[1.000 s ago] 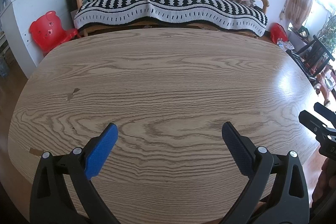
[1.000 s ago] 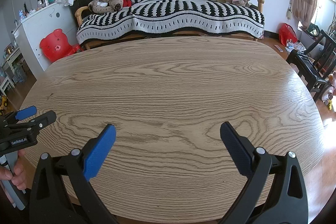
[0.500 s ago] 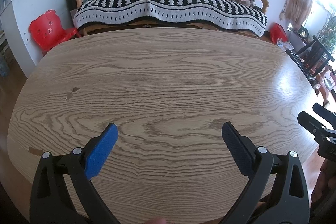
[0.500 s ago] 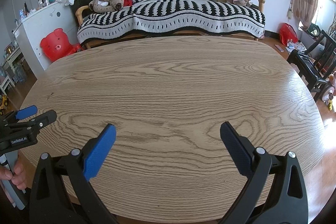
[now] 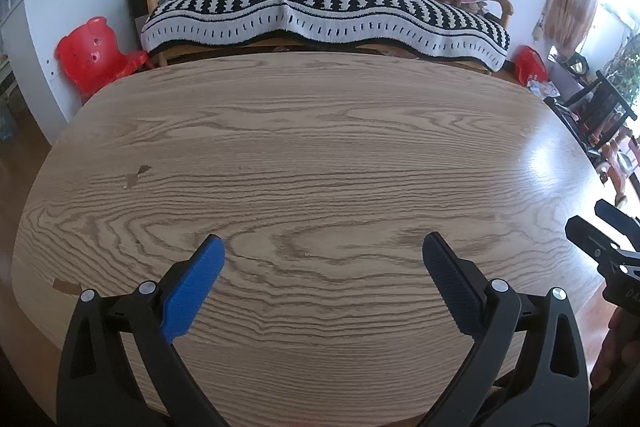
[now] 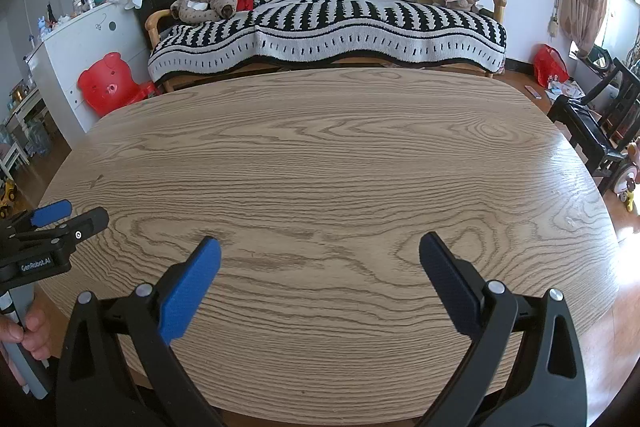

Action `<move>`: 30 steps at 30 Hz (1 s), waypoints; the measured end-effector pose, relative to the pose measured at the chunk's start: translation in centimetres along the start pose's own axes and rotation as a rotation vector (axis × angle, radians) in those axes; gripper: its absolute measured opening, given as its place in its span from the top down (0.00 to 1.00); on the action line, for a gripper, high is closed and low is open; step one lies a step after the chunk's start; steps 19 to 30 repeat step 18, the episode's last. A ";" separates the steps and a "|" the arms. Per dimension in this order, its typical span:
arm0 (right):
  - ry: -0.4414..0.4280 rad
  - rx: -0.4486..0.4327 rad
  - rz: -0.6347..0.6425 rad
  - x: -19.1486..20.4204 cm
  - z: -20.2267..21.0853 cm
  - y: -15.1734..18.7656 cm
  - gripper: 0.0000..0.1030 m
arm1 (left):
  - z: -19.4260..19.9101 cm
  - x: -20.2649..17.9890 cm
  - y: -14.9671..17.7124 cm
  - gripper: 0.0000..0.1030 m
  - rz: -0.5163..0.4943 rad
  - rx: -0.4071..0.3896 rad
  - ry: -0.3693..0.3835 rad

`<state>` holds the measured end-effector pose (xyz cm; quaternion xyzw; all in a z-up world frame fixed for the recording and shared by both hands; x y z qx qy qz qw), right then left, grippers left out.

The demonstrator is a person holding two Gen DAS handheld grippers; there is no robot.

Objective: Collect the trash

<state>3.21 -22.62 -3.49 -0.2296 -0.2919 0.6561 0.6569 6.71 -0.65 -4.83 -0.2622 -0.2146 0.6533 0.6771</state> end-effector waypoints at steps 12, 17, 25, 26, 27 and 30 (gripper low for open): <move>0.000 0.000 0.001 0.0 0.1 0.0 0.07 | 0.5 -0.3 -0.1 0.07 -0.013 -0.015 -0.012; -0.001 0.001 0.000 0.0 0.1 0.0 0.07 | 0.3 -0.2 -0.1 0.07 -0.014 -0.005 -0.030; -0.001 0.001 0.001 -0.1 0.1 0.0 0.07 | 0.2 -0.2 -0.1 0.07 -0.011 -0.001 -0.025; -0.001 0.001 0.001 -0.1 0.1 0.0 0.07 | 0.2 -0.2 -0.1 0.07 -0.011 -0.001 -0.025; -0.001 0.001 0.001 -0.1 0.1 0.0 0.07 | 0.2 -0.2 -0.1 0.07 -0.011 -0.001 -0.025; -0.001 0.001 0.001 -0.1 0.1 0.0 0.07 | 0.2 -0.2 -0.1 0.07 -0.011 -0.001 -0.025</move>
Point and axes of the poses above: each gripper's, at about its wrist camera, not at the fingertips, and z roughly against the way its jaws point, x to its left, y to its underside, the point moved 6 cm from there along -z, roughly the way its jaws point, and after that the axes turned 1 degree about z, right-handed, at the moved point
